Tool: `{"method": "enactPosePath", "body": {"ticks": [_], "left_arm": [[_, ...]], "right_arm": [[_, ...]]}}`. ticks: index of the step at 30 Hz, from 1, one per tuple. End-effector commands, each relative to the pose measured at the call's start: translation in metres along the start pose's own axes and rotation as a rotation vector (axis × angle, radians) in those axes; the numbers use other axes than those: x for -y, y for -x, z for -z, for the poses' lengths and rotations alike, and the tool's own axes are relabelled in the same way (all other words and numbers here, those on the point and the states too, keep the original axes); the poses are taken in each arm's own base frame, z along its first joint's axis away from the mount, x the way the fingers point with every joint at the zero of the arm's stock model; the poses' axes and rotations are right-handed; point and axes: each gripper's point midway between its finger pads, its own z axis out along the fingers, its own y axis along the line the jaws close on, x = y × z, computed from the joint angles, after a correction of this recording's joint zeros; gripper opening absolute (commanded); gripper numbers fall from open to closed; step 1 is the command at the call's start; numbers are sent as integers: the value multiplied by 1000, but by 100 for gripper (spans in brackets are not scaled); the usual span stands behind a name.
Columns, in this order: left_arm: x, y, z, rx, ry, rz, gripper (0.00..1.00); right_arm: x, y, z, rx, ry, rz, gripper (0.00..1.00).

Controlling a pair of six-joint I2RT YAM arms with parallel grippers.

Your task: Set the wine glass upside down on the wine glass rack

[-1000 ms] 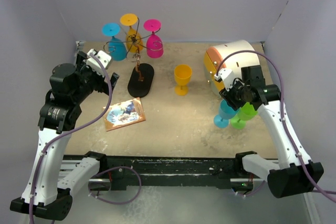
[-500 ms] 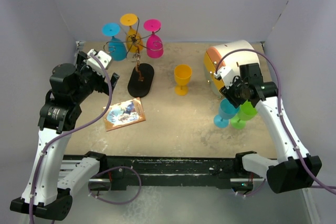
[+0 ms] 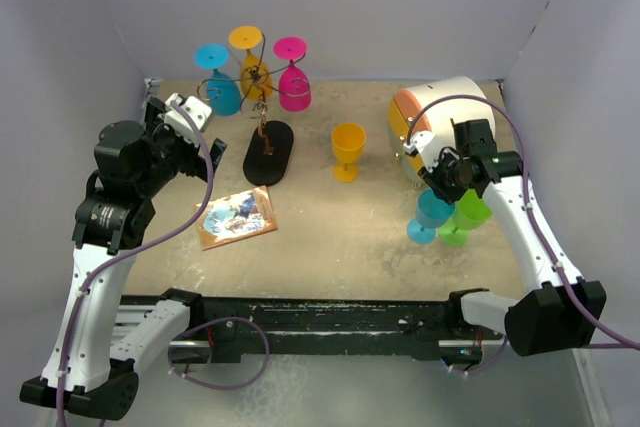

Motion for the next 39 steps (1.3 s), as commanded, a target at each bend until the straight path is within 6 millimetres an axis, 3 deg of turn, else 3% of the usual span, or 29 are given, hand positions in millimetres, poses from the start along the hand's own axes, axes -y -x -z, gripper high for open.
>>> {"method": "enactPosePath", "body": {"ticks": [1, 11, 16, 18, 22, 32, 36, 39], "left_arm": [[-5, 12, 1, 48, 14, -10, 99], [-10, 9, -1, 31, 45, 15, 99], [-12, 16, -1, 36, 45, 33, 99], [-12, 20, -1, 42, 46, 46, 99], [-11, 30, 1, 61, 31, 59, 99], [-12, 92, 23, 214, -16, 109, 99], [0, 118, 21, 275, -116, 163, 99], [8, 134, 12, 305, -190, 207, 99]], "right_arm": [[-15, 10, 3, 57, 97, 23, 25], [-30, 19, -1, 82, 218, 37, 5], [-24, 40, 17, 148, 217, 69, 0], [-14, 57, 27, 207, 183, 100, 0], [-9, 98, 58, 368, 175, 146, 0], [11, 208, 166, 841, 93, 185, 0], [16, 239, 208, 1036, 53, 147, 0], [17, 255, 227, 1138, 64, 109, 0]]}}
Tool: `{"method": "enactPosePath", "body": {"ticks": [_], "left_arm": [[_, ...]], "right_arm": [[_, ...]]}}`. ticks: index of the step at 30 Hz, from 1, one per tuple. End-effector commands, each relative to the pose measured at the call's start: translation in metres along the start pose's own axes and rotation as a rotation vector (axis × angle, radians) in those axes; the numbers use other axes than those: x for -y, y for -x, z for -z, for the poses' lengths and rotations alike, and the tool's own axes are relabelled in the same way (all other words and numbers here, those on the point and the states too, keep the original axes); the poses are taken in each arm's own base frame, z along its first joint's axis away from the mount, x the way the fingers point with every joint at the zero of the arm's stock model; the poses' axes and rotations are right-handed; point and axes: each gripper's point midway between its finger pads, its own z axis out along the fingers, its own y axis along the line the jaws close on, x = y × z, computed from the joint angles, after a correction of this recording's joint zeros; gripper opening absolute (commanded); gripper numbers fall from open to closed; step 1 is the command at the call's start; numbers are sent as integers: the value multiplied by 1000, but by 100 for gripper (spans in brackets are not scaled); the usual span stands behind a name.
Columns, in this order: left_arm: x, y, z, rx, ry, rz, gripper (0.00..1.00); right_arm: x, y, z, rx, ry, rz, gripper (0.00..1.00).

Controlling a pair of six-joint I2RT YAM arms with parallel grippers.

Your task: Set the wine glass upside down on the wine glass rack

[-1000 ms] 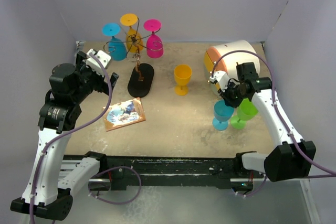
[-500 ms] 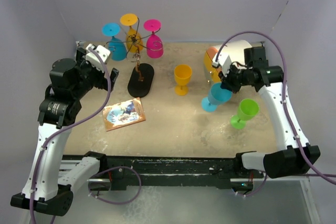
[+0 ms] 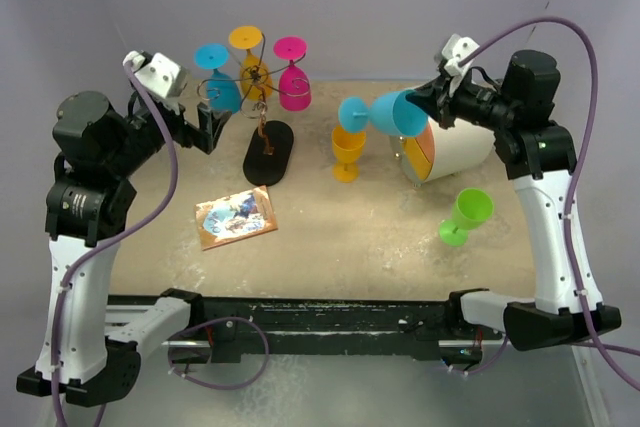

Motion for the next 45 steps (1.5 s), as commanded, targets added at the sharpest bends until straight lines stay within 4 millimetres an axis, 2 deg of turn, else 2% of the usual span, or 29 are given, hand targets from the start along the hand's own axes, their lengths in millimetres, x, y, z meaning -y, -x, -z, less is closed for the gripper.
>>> {"method": "enactPosePath", "body": {"ticks": [1, 5, 9, 13, 17, 21, 24, 29, 36, 45], "left_arm": [[17, 36, -17, 99, -131, 100, 99], [26, 46, -36, 112, -205, 164, 97], [44, 42, -56, 87, -303, 290, 96], [59, 45, -72, 72, -384, 371, 95], [72, 38, -93, 36, -420, 414, 93], [71, 22, -111, -14, -373, 476, 87], [68, 13, -119, -37, -347, 506, 79], [63, 3, -128, -64, -302, 544, 74], [80, -3, -135, -100, -392, 611, 60], [78, -9, -139, -125, -374, 626, 40]], "right_arm": [[4, 75, 7, 275, -12, -17, 0], [14, 90, 1, 333, -43, -93, 0], [22, 94, -13, 358, -75, -139, 0], [20, 95, -32, 350, -72, -152, 0], [11, 96, -53, 338, -31, -173, 0], [8, 99, -64, 335, 1, -197, 0], [6, 98, -68, 330, 19, -209, 0], [0, 97, -69, 334, 52, -234, 0], [-5, 104, -64, 361, 74, -253, 0], [-8, 106, -61, 373, 82, -251, 0]]}}
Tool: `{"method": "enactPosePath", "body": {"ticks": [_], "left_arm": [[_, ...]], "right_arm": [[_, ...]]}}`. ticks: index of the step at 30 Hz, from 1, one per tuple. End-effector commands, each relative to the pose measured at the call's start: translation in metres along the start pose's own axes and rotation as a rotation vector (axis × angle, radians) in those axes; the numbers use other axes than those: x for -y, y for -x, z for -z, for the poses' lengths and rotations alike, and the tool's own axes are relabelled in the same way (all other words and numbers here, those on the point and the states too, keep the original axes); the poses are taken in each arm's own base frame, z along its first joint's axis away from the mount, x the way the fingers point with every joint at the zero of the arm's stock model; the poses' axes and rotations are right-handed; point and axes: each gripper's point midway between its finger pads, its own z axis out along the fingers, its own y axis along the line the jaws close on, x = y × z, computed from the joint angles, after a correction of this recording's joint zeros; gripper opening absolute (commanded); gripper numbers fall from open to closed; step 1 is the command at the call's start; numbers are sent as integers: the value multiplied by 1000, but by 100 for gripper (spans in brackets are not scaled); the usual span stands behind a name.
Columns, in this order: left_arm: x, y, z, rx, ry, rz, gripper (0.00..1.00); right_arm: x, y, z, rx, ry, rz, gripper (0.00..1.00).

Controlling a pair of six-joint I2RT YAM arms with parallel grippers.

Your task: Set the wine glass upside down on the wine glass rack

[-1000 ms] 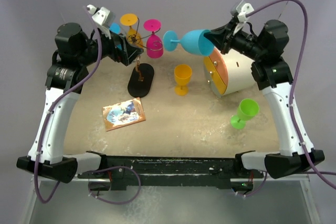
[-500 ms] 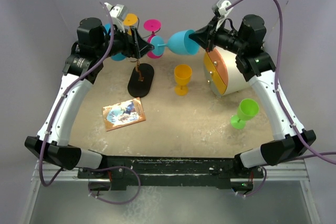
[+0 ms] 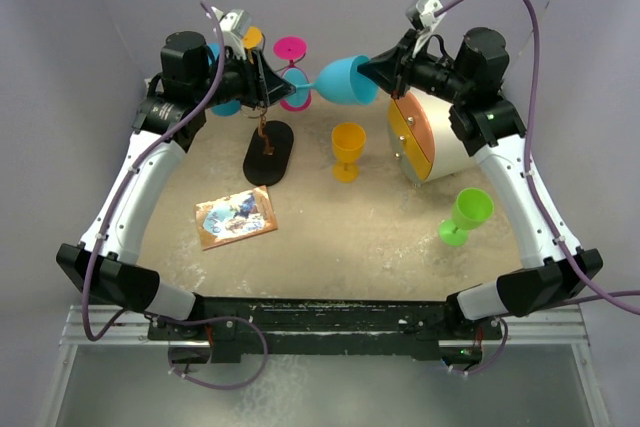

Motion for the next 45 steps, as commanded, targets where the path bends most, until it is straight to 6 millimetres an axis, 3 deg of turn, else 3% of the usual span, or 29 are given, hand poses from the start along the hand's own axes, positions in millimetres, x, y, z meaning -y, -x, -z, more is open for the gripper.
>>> {"method": "enactPosePath", "body": {"ticks": [1, 5, 12, 14, 16, 18, 27, 35, 40, 45], "left_arm": [[16, 17, 7, 48, -39, -16, 38], [16, 15, 6, 43, -43, -7, 28], [18, 16, 6, 49, -53, -3, 26], [19, 16, 6, 49, -59, -5, 17], [20, 17, 6, 50, -62, -8, 2], [22, 18, 8, 55, -68, -18, 0], [31, 33, 32, 115, -60, -88, 0], [28, 49, 75, 195, 31, -237, 0], [30, 52, 105, 193, 107, -440, 0], [28, 35, 140, 119, 183, -669, 0]], "right_arm": [[-19, 39, 13, 103, 37, 64, 0], [-21, 40, 14, 108, 44, 60, 0], [-25, 42, 17, 119, 52, 56, 0], [-25, 39, 18, 118, 48, 57, 0], [-25, 38, 19, 119, 41, 57, 0], [-23, 36, 19, 117, 32, 59, 0], [-19, 24, 26, 70, -1, 121, 28], [-32, 21, 58, 2, -40, 224, 76], [-40, 25, 84, 0, -75, 285, 81], [-30, 24, 99, 20, -93, 241, 83]]}}
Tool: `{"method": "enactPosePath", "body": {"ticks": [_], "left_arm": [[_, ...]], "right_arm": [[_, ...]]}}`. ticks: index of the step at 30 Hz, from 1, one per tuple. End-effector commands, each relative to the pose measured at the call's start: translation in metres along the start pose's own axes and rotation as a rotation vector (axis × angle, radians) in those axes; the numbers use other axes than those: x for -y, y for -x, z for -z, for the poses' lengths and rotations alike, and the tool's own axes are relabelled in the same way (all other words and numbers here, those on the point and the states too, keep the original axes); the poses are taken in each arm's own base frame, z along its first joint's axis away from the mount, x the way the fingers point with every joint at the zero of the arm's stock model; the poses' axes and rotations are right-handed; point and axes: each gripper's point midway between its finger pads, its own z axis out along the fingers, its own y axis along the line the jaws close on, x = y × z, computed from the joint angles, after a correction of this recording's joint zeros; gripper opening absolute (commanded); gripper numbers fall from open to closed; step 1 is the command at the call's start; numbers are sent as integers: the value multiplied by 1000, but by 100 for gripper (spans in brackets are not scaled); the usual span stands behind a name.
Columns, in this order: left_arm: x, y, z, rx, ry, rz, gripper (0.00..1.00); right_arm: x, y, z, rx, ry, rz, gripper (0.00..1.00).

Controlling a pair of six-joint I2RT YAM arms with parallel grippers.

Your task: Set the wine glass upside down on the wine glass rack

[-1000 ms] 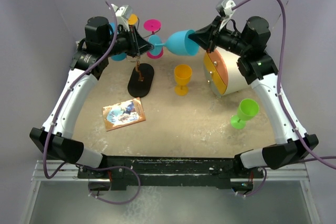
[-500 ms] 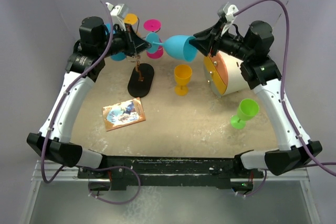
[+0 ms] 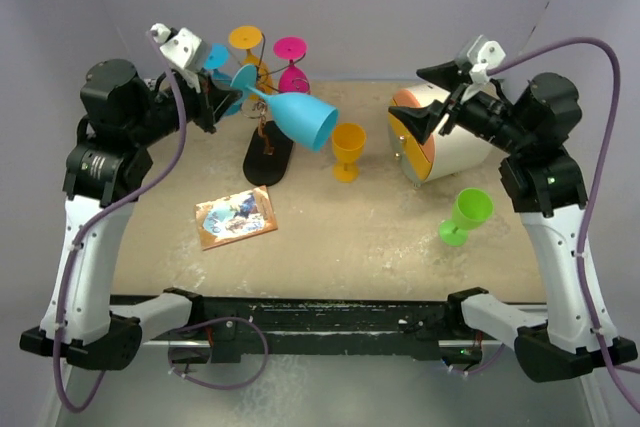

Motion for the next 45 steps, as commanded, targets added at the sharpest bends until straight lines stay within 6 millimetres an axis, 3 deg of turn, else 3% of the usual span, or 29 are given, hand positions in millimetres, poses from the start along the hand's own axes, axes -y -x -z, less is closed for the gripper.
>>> {"method": "enactPosePath", "body": {"ticks": [1, 4, 9, 17, 23, 30, 45], "left_arm": [[-6, 1, 41, -46, 67, -303, 0], [-16, -13, 61, -135, 118, -452, 0], [-36, -47, 88, -309, 164, -684, 0], [-68, -60, 99, -419, 247, -968, 0], [-82, -57, 87, -447, 250, -1109, 0], [-79, -44, 55, -384, 162, -1146, 0], [-86, -26, 3, -299, 80, -1272, 0]], "right_arm": [[11, -7, 8, -2, -20, -13, 83], [10, -14, 9, -27, -14, 8, 83], [26, -40, 9, -111, -70, 62, 85], [29, -94, 4, -168, -59, -7, 87], [28, -100, 17, -157, -106, 6, 88], [27, -119, 20, -170, -88, -49, 88], [26, -125, 23, -174, -71, -60, 88]]}}
